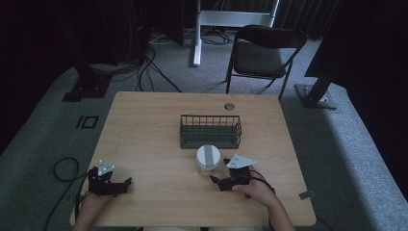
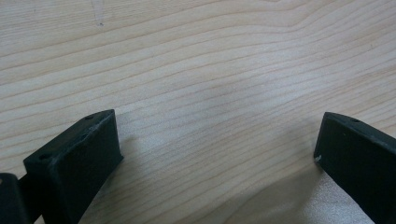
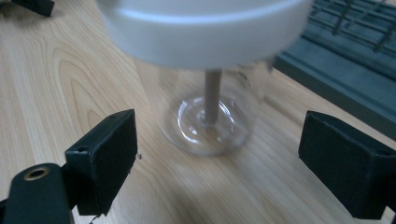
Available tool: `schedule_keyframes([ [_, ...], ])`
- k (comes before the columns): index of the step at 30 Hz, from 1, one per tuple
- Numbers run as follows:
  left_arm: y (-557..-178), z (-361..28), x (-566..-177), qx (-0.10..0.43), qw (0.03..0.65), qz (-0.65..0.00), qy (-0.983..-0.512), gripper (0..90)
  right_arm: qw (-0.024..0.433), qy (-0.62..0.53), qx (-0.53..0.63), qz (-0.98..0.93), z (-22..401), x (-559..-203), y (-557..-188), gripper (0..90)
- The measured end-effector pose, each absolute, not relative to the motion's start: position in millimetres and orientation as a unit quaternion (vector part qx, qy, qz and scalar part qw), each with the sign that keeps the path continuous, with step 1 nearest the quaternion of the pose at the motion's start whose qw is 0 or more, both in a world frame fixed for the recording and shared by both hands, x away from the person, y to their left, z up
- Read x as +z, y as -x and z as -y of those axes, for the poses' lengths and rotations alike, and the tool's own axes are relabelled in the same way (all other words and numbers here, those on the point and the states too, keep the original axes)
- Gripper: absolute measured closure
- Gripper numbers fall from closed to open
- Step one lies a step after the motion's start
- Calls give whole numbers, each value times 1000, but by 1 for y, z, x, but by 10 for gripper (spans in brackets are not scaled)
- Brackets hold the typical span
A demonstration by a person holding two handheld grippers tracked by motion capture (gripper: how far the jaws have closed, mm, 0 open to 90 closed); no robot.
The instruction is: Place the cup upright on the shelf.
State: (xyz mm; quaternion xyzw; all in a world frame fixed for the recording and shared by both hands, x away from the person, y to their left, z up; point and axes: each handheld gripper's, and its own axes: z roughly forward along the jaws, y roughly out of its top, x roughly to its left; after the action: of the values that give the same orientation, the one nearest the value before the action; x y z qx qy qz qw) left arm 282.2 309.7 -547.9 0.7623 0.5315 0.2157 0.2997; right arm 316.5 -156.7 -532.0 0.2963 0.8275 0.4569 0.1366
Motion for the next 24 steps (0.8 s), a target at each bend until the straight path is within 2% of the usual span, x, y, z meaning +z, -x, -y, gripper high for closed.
schedule_keyframes([
  [15, -282, -310, -548, 216, 300, -531, -762, 6, 132, -301, 476, -816, 140, -533, -323, 113],
  [24, -282, -310, -548, 216, 300, -531, -762, 6, 145, -329, 495, -791, 130, -538, -322, 113],
])
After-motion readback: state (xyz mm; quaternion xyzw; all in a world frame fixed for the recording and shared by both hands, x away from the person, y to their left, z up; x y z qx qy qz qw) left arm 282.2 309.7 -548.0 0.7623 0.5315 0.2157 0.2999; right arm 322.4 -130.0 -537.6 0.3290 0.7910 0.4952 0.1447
